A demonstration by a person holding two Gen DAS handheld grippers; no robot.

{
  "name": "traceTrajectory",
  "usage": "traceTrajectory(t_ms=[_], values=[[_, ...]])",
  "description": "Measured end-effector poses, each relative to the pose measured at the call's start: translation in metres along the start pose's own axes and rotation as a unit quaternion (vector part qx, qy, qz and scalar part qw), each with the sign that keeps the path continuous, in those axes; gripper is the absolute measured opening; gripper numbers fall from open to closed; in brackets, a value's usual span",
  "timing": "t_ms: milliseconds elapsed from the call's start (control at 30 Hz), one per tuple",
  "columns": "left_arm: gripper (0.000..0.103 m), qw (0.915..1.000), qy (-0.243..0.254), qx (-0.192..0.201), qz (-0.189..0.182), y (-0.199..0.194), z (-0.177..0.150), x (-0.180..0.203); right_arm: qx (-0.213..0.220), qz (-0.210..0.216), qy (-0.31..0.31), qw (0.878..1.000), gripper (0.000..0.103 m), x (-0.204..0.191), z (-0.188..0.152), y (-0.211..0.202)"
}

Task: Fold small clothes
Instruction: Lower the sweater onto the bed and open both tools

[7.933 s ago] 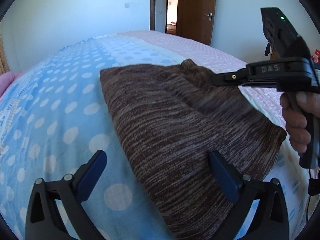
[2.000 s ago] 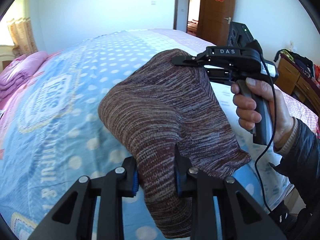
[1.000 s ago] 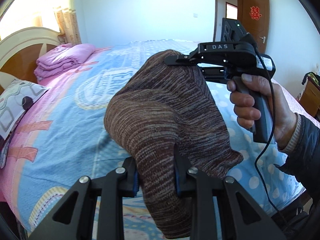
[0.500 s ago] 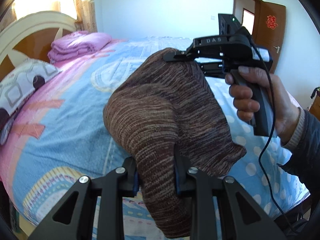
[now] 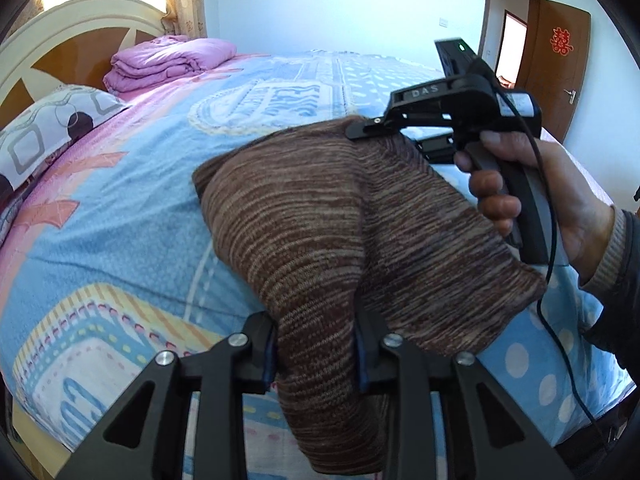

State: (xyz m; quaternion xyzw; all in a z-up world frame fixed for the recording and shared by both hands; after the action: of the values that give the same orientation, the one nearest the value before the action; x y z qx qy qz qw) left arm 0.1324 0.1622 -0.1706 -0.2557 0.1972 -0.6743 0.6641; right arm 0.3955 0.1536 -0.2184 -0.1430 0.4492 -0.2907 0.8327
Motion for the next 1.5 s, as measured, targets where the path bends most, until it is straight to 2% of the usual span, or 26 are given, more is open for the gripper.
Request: traceTrajectory(t_ms=[133, 200, 267, 367, 467, 533, 567, 600, 667, 733, 767, 800, 833, 933, 1000, 1033, 1100, 1167, 1200, 1233, 1300, 1400, 1433, 1500], values=[[0.042, 0.9999, -0.011, 0.001, -0.004, -0.002, -0.005, -0.001, -0.003, 0.027, 0.030, 0.999, 0.047, 0.006, -0.014, -0.020], [0.045, 0.9998, -0.016, 0.002, -0.006, -0.002, -0.006, -0.001, -0.002, 0.026, 0.031, 0.999, 0.069, 0.007, -0.023, -0.040], [0.047, 0.9997, -0.024, 0.003, -0.008, -0.002, -0.007, -0.002, 0.001, 0.036, 0.030, 0.999, 0.072, 0.005, -0.038, -0.063], [0.052, 0.9988, -0.048, 0.001, -0.014, -0.001, -0.009, -0.005, -0.004, 0.053, 0.012, 0.999, 0.072, -0.003, -0.069, -0.091], [0.059, 0.9978, -0.065, 0.000, -0.011, 0.000, -0.011, -0.007, -0.031, 0.032, -0.012, 0.999, 0.072, -0.004, -0.105, -0.099], [0.060, 0.9977, -0.067, -0.004, -0.010, 0.000, -0.013, -0.005, -0.023, 0.019, -0.044, 0.999, 0.063, -0.011, -0.121, -0.104], [0.062, 0.9977, -0.066, -0.008, -0.011, -0.001, -0.013, -0.002, -0.041, 0.033, -0.049, 0.997, 0.030, -0.019, -0.133, -0.103], [0.063, 0.9979, -0.063, -0.014, -0.008, -0.001, -0.014, 0.000, -0.044, 0.031, -0.055, 0.997, 0.012, -0.023, -0.138, -0.104], [0.063, 0.9987, -0.048, -0.012, 0.008, -0.006, -0.010, 0.001, -0.034, 0.007, -0.105, 0.994, 0.011, -0.034, -0.141, -0.113], [0.076, 0.9976, -0.061, 0.026, 0.020, -0.019, 0.006, -0.005, -0.024, -0.010, -0.122, 0.992, 0.011, -0.037, -0.138, -0.125], [0.086, 0.9960, -0.075, 0.044, 0.020, -0.025, 0.013, -0.010, -0.020, -0.026, -0.128, 0.991, 0.011, -0.036, -0.134, -0.131], [0.092, 0.9941, -0.087, 0.058, 0.029, -0.029, 0.017, -0.017, -0.014, -0.051, -0.148, 0.988, 0.011, -0.032, -0.130, -0.135], [0.092, 0.9934, -0.086, 0.060, 0.046, -0.027, 0.019, -0.022, -0.014, -0.076, -0.164, 0.983, 0.011, -0.026, -0.127, -0.137], [0.093, 0.9953, -0.059, 0.018, 0.076, -0.004, 0.003, -0.027, -0.027, -0.111, -0.171, 0.979, 0.011, -0.008, -0.132, -0.127], [0.094, 0.9955, -0.059, 0.024, 0.070, -0.003, -0.003, -0.024, -0.018, -0.119, -0.170, 0.978, 0.014, -0.003, -0.134, -0.124], [0.094, 0.9956, -0.043, 0.028, 0.078, -0.004, -0.003, -0.022, -0.012, -0.125, -0.168, 0.978, 0.016, -0.001, -0.132, -0.125], [0.096, 0.9953, -0.015, 0.032, 0.090, -0.007, -0.001, -0.019, 0.019, -0.140, -0.167, 0.976, 0.031, -0.004, -0.122, -0.136], [0.099, 0.9952, -0.022, 0.032, 0.090, -0.004, -0.001, -0.021, 0.065, -0.140, -0.197, 0.968, 0.036, -0.025, -0.111, -0.148], [0.101, 0.9954, -0.030, 0.031, 0.085, -0.001, -0.003, -0.024, 0.075, -0.122, -0.215, 0.966, 0.036, -0.041, -0.108, -0.149], [0.102, 0.9954, -0.039, 0.030, 0.082, 0.001, -0.005, -0.025, 0.074, -0.096, -0.229, 0.966, 0.036, -0.056, -0.108, -0.146], [0.103, 0.9950, -0.050, 0.033, 0.079, 0.002, -0.006, -0.027, 0.043, -0.042, -0.246, 0.967, 0.037, -0.076, -0.116, -0.127], [0.103, 0.9954, -0.049, 0.035, 0.074, 0.000, -0.005, -0.028, -0.014, -0.061, -0.197, 0.978, 0.037, -0.049, -0.120, -0.091], [0.103, 0.9955, -0.048, 0.035, 0.074, 0.000, -0.004, -0.027, -0.008, -0.082, -0.186, 0.979, 0.037, -0.032, -0.116, -0.086], [0.103, 0.9956, -0.050, 0.031, 0.072, -0.003, -0.005, -0.026, 0.012, -0.079, -0.168, 0.983, 0.035, -0.022, -0.111, -0.087]])
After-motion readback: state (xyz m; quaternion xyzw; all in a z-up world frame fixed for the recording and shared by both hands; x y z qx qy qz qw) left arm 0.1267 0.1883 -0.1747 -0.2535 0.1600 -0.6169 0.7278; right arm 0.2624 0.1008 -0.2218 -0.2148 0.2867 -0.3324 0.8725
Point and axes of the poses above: each gripper's, at about its wrist camera, not at the fingertips, and y roughly the way its jaws point, x to its right, z to its top, the point moved 9 cm from there along y, roughly the way its jaws point, and after that the axes turned 10 degrees about x, right-handed, at the moved point
